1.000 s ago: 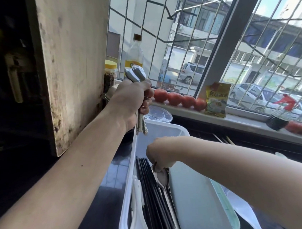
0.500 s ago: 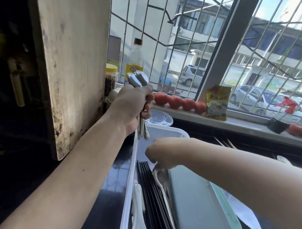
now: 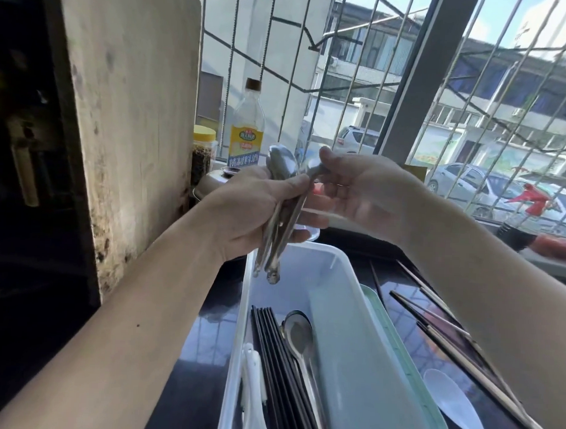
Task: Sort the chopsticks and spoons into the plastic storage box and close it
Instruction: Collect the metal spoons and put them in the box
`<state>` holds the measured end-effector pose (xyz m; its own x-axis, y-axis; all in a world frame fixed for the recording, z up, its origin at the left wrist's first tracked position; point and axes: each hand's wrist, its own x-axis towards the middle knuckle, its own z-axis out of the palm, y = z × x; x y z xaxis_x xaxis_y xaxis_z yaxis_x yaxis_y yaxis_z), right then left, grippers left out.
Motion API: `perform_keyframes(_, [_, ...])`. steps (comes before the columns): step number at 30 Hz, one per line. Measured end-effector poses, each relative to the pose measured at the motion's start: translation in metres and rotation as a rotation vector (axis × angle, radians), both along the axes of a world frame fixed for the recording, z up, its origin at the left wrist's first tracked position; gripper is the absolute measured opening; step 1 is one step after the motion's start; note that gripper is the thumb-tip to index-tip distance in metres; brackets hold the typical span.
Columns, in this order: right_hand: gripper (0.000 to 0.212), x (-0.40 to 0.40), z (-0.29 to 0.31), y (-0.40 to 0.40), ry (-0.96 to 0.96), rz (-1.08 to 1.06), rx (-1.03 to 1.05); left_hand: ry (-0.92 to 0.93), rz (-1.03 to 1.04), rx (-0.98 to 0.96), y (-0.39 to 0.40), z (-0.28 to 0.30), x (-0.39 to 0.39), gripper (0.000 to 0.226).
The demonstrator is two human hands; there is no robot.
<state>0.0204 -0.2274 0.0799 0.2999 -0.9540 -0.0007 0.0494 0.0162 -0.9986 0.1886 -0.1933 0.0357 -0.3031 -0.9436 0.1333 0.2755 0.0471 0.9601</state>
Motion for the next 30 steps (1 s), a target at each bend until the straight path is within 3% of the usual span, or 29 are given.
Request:
perform_keyframes(3, [0.014, -0.005, 0.011, 0.003, -0.092, -0.162, 0.004, -0.052, 0.224, -0.013, -0.006, -0.001, -0.001, 0.027])
perform_keyframes(6, [0.032, -0.007, 0.018, 0.010, 0.302, -0.229, -0.184, -0.027, 0.440, -0.062, -0.017, -0.005, 0.003, 0.021])
perform_keyframes(10, [0.023, 0.012, -0.007, 0.027, 0.912, 0.039, -0.223, 0.096, 0.355, -0.017, -0.017, -0.004, 0.004, 0.022])
perform_keyframes(13, [0.023, 0.023, -0.032, 0.025, 1.131, 0.149, -0.150, 0.064, 0.349, -0.034, -0.014, -0.005, 0.002, 0.026])
perform_keyframes(17, [0.011, 0.011, -0.022, 0.024, 1.080, 0.204, -0.177, -0.013, 0.356, -0.028, -0.011, -0.004, 0.005, 0.023])
perform_keyframes(20, [0.011, -0.003, 0.007, 0.025, 0.849, 0.099, -0.304, -0.103, 0.363, -0.029, -0.006, -0.002, 0.006, 0.023])
perform_keyframes(23, [0.009, -0.005, 0.026, 0.024, 0.657, -0.044, -0.482, -0.040, 0.186, 0.005, 0.004, 0.007, -0.002, 0.025])
perform_keyframes(27, [0.008, 0.004, 0.023, 0.018, 0.706, -0.195, -0.732, 0.016, -0.006, -0.020, 0.011, 0.007, -0.004, 0.026])
perform_keyframes(30, [0.009, 0.008, 0.020, 0.019, 0.755, -0.197, -0.771, 0.026, 0.011, -0.009, 0.004, 0.000, -0.002, 0.018])
